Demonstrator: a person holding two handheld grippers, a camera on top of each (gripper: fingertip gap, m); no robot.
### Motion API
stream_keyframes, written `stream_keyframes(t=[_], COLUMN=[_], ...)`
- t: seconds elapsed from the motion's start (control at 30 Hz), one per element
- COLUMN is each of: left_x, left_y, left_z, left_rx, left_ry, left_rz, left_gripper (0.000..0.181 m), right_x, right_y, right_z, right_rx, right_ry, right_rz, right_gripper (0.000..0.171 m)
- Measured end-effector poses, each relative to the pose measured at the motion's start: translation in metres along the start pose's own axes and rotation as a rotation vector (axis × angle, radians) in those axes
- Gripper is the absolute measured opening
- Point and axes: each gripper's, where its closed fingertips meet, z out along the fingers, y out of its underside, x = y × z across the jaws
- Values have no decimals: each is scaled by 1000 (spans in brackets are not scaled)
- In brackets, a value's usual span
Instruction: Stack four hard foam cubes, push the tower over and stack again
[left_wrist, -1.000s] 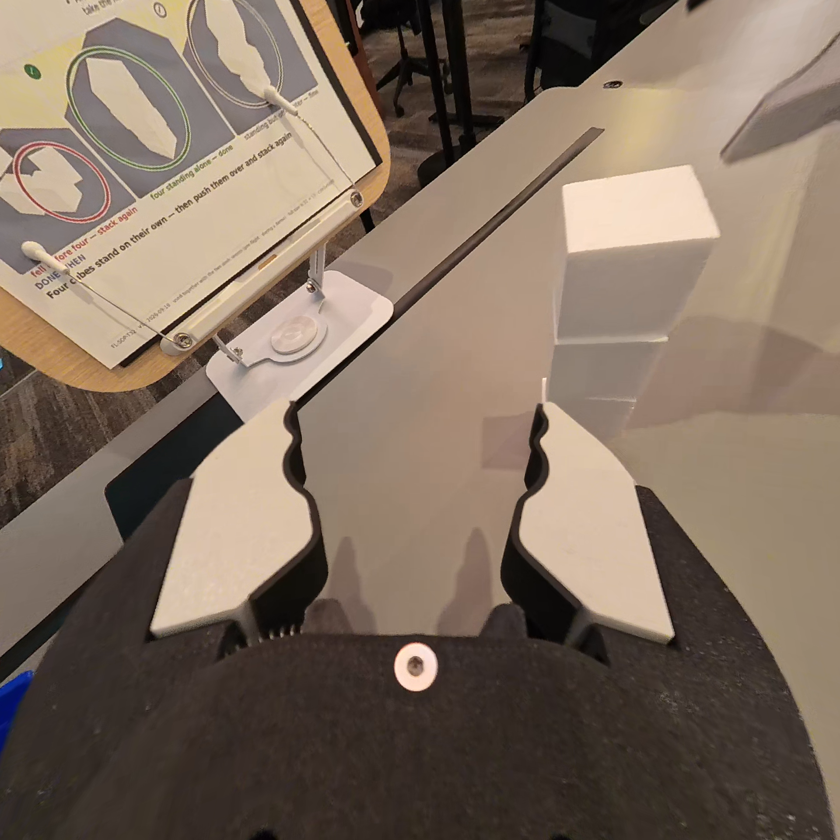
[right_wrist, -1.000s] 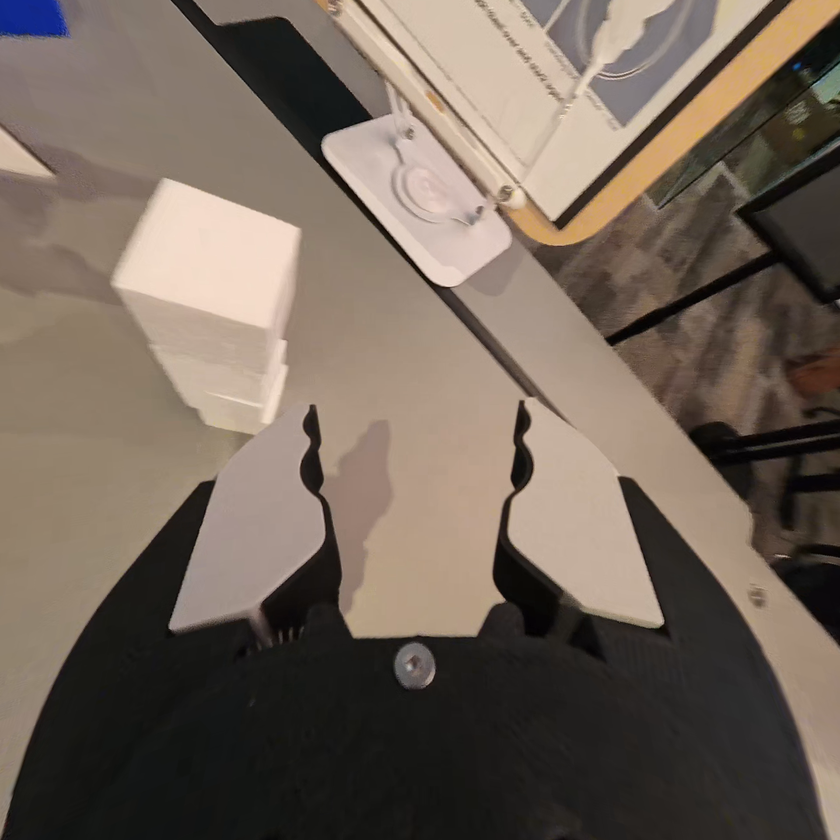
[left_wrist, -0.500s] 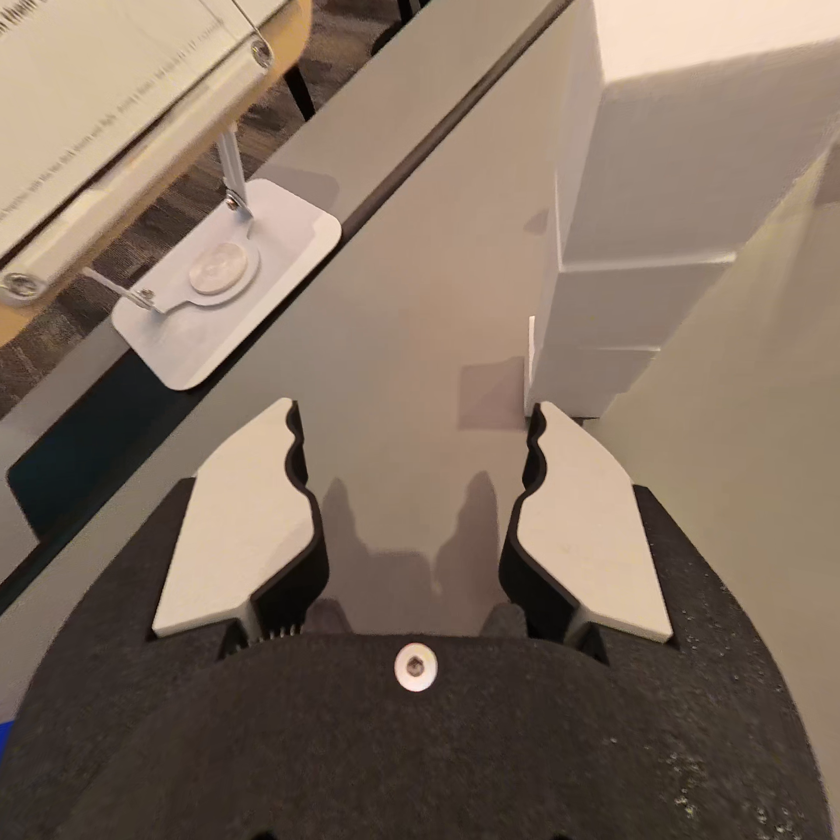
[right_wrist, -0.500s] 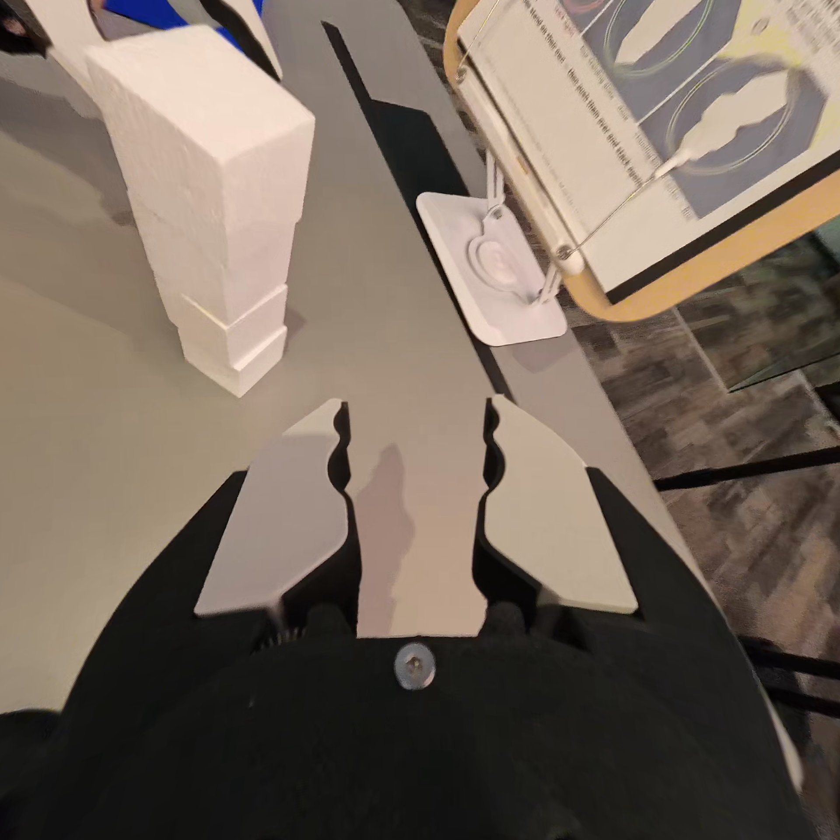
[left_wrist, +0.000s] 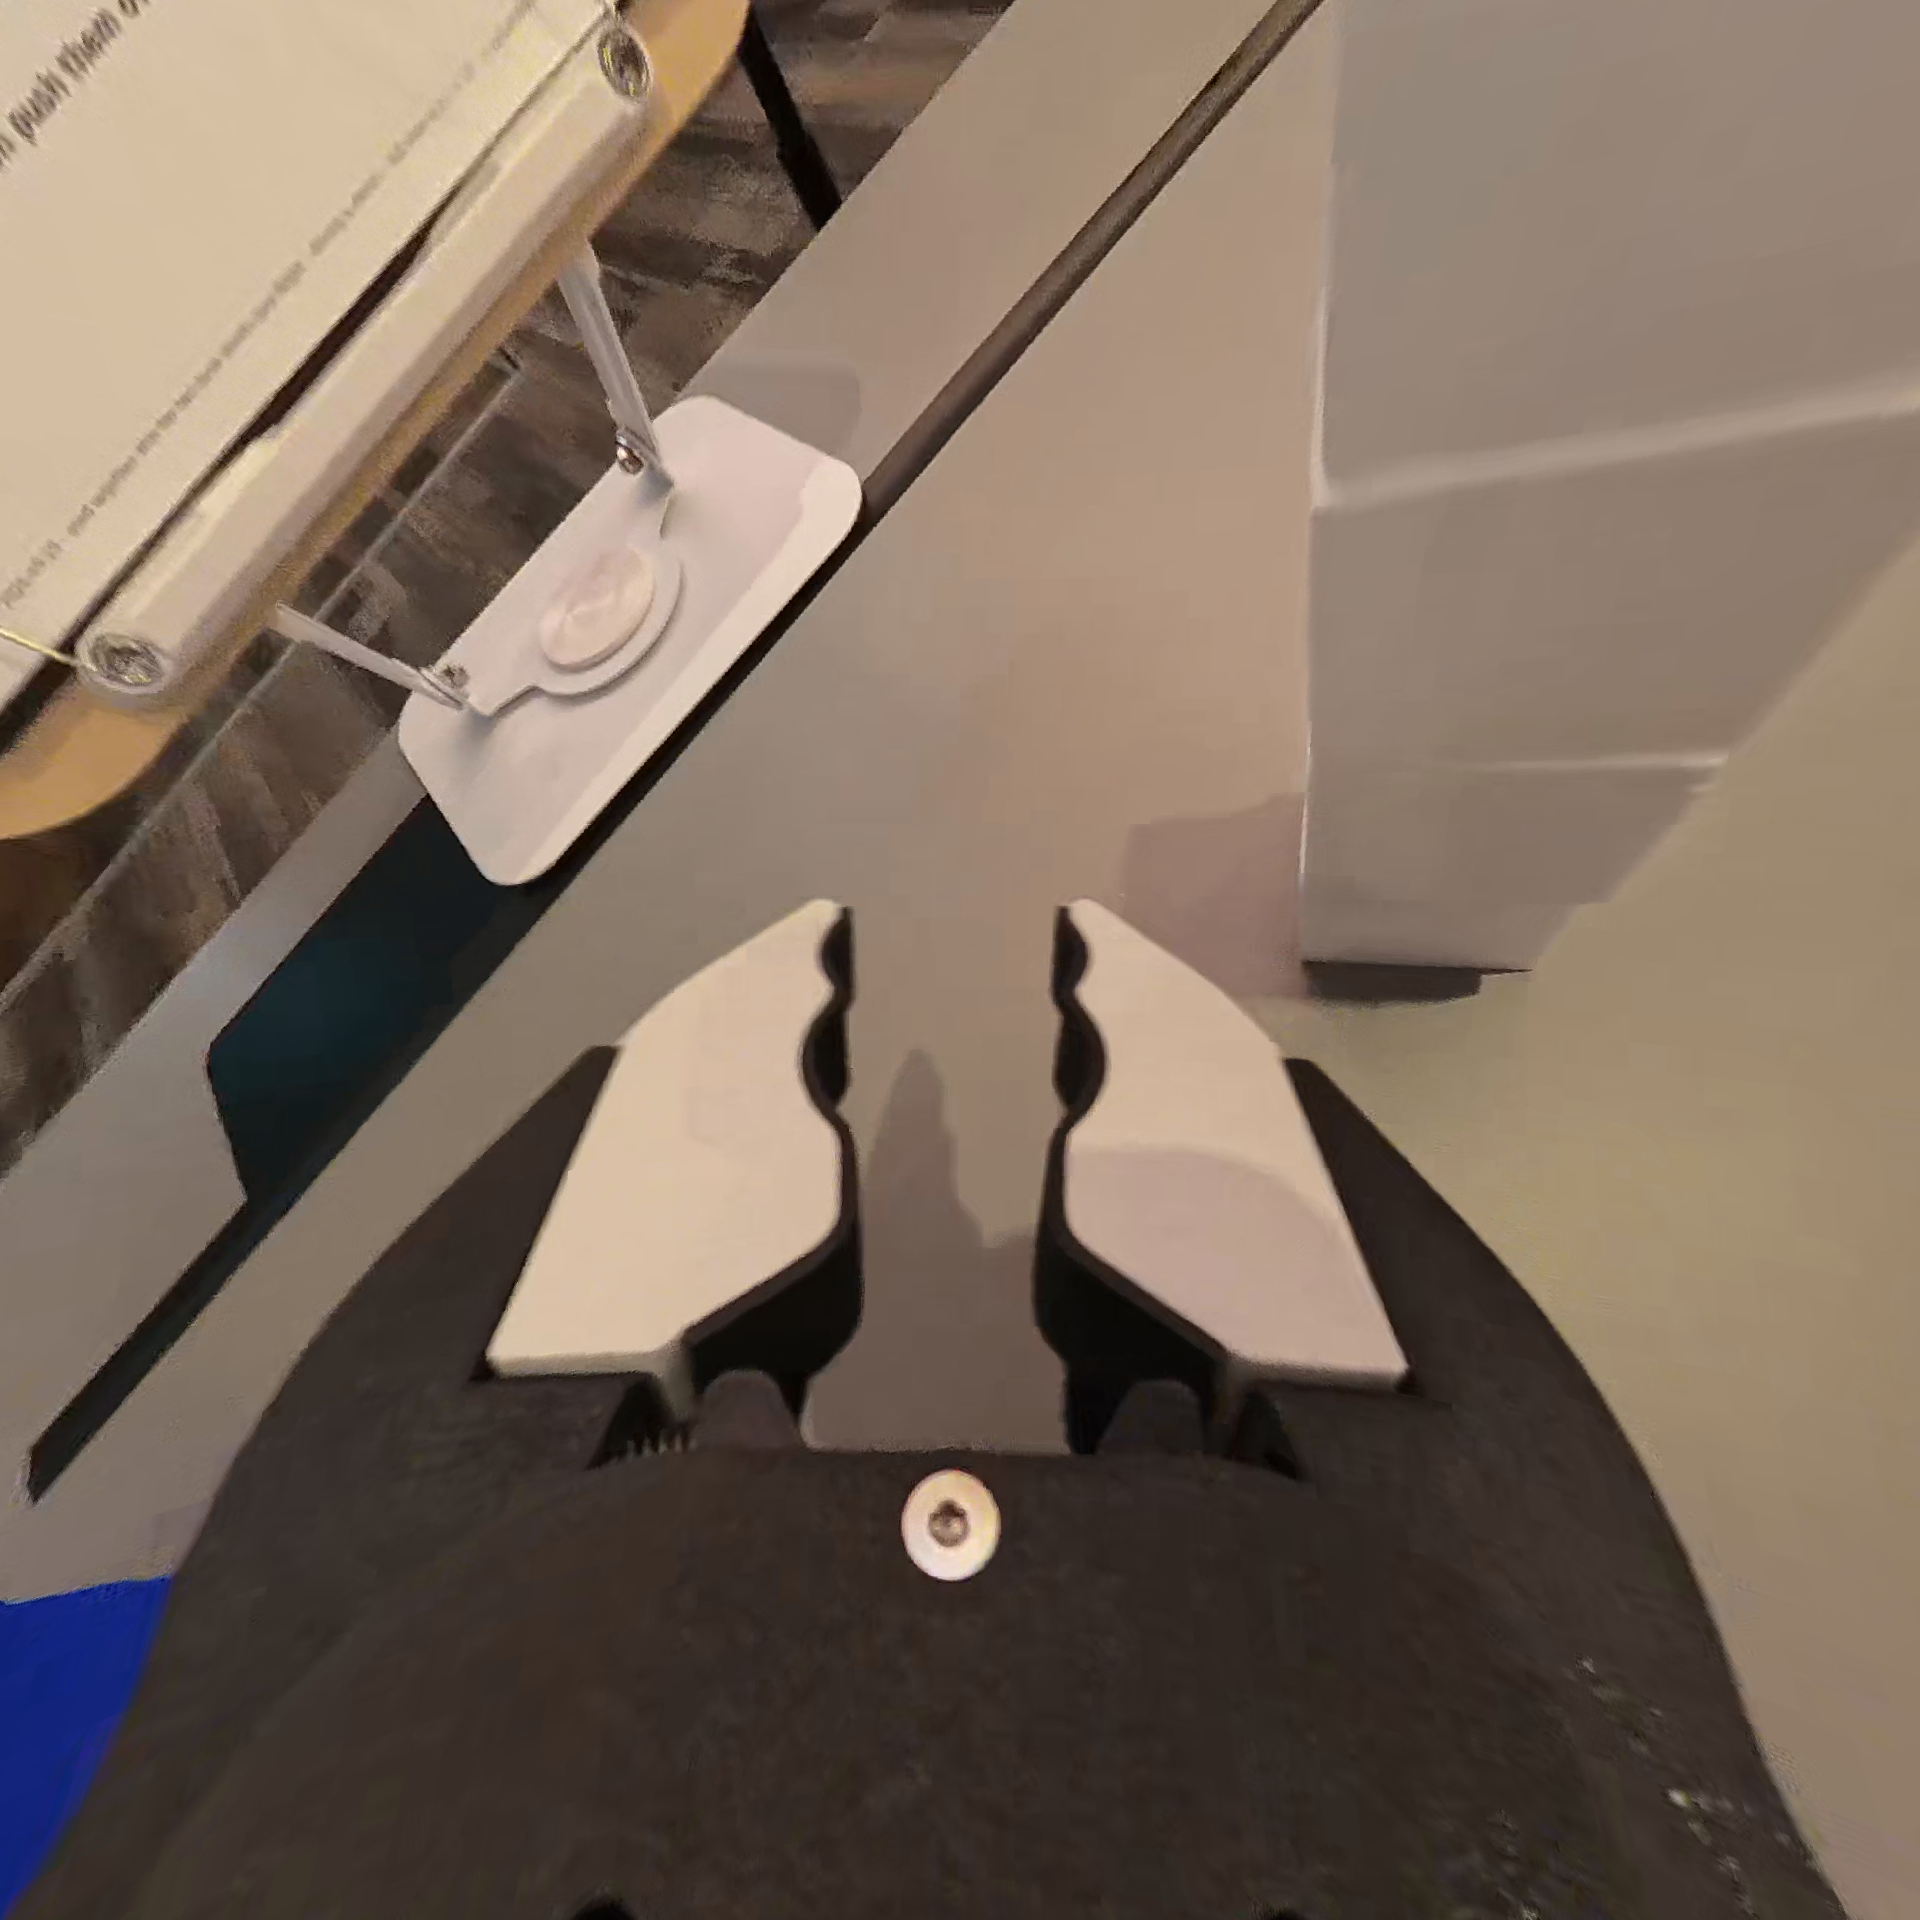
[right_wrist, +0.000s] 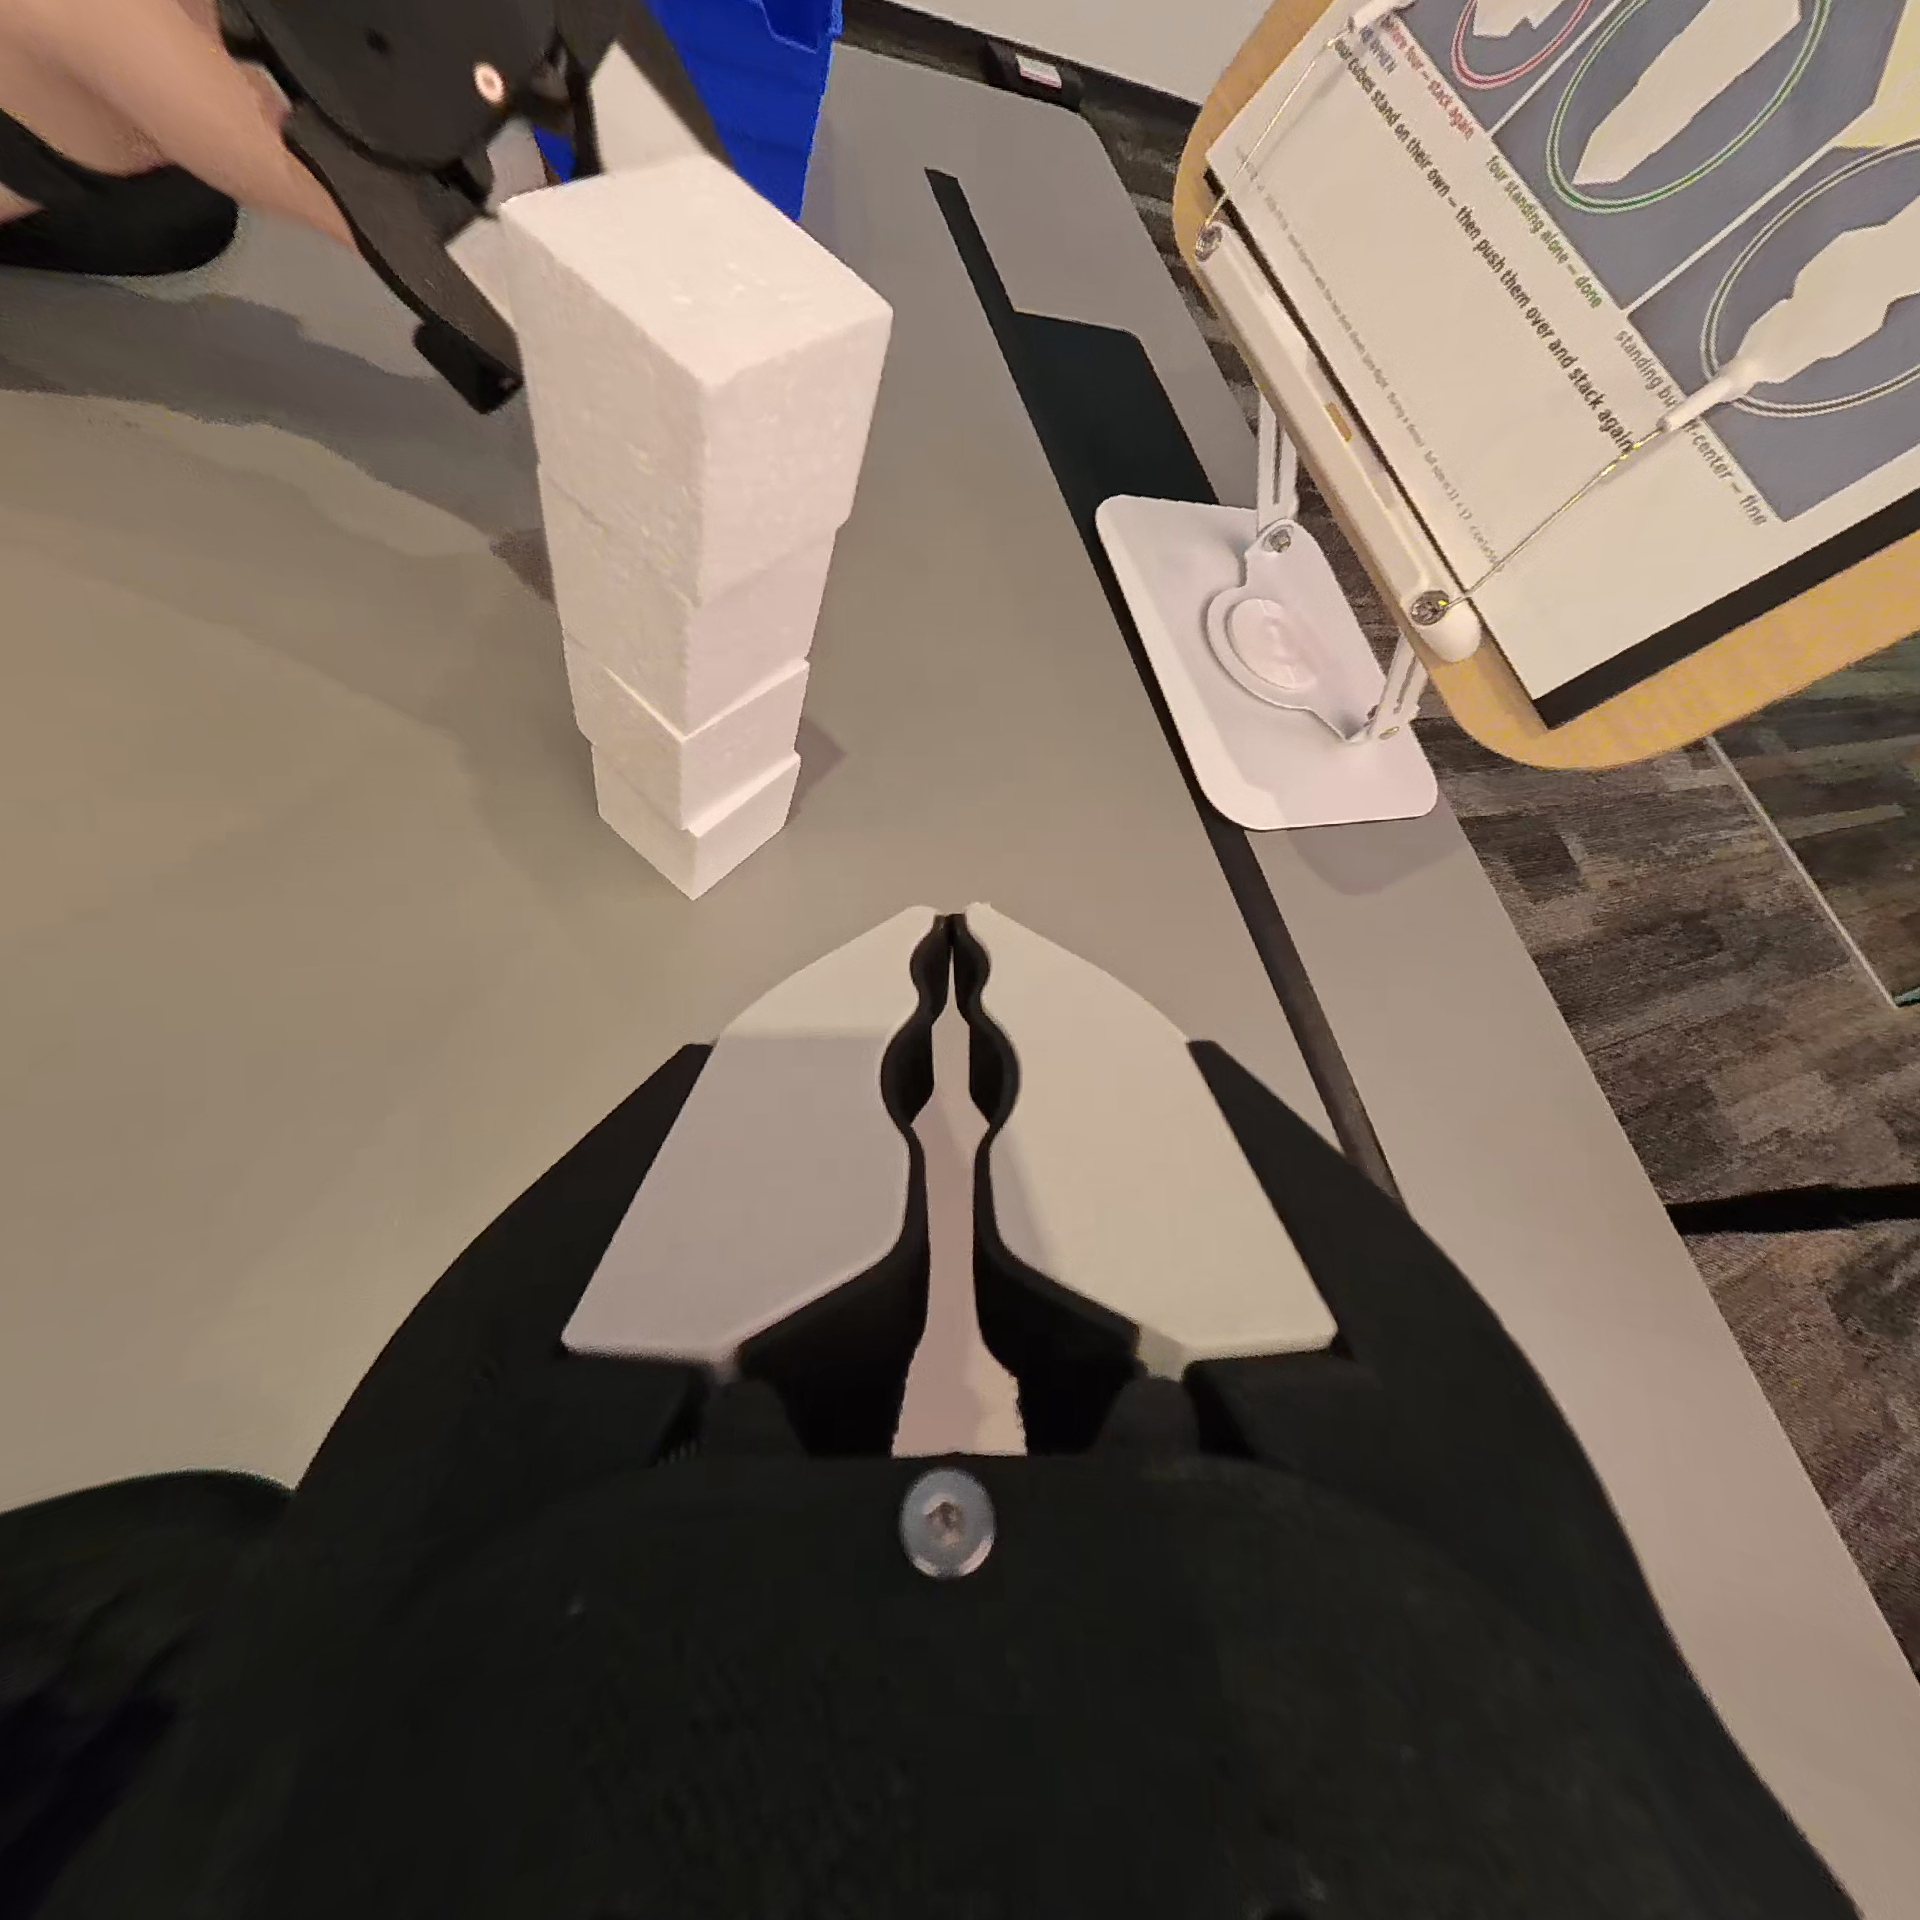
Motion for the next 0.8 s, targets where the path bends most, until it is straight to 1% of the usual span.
stream_keyframes(t=[0.03, 0.07, 0.1, 0.2, 0.27, 0.37, 0.57, 0.7, 0.8], left_x=[3, 7, 12, 28, 35, 46, 54, 61, 75], left_y=[3, 6, 8, 22, 29, 28, -4, -43, -74], left_z=[3, 5, 7, 11, 11, 10, 9, 3, 1], left_rx=[-1, -4, -7, -72, -108, -133, -114, -65, -16], left_ry=[11, 33, 58, 126, 117, 119, 78, 88, 141], left_rz=[-24, -48, -69, -79, -44, -5, 83, 100, 85], left_gripper=[23, 5, 0, 0, 0, 0, 0, 0, 0], right_x=[2, 4, 7, 14, 17, 18, 16, 17, 19], right_y=[1, 2, 5, 14, 20, 32, 38, 39, 42], right_z=[-5, -11, -18, -44, -61, -79, -87, -84, -86], right_rx=[-5, -14, -27, -59, -72, -118, -138, -138, -121], right_ry=[16, 33, 54, 117, 157, 186, 192, 181, 170], right_rz=[2, 9, 17, 37, 64, 104, 111, 106, 138], right_gripper=[1, 1, 1, 1, 1, 1, 3, 4, 4])
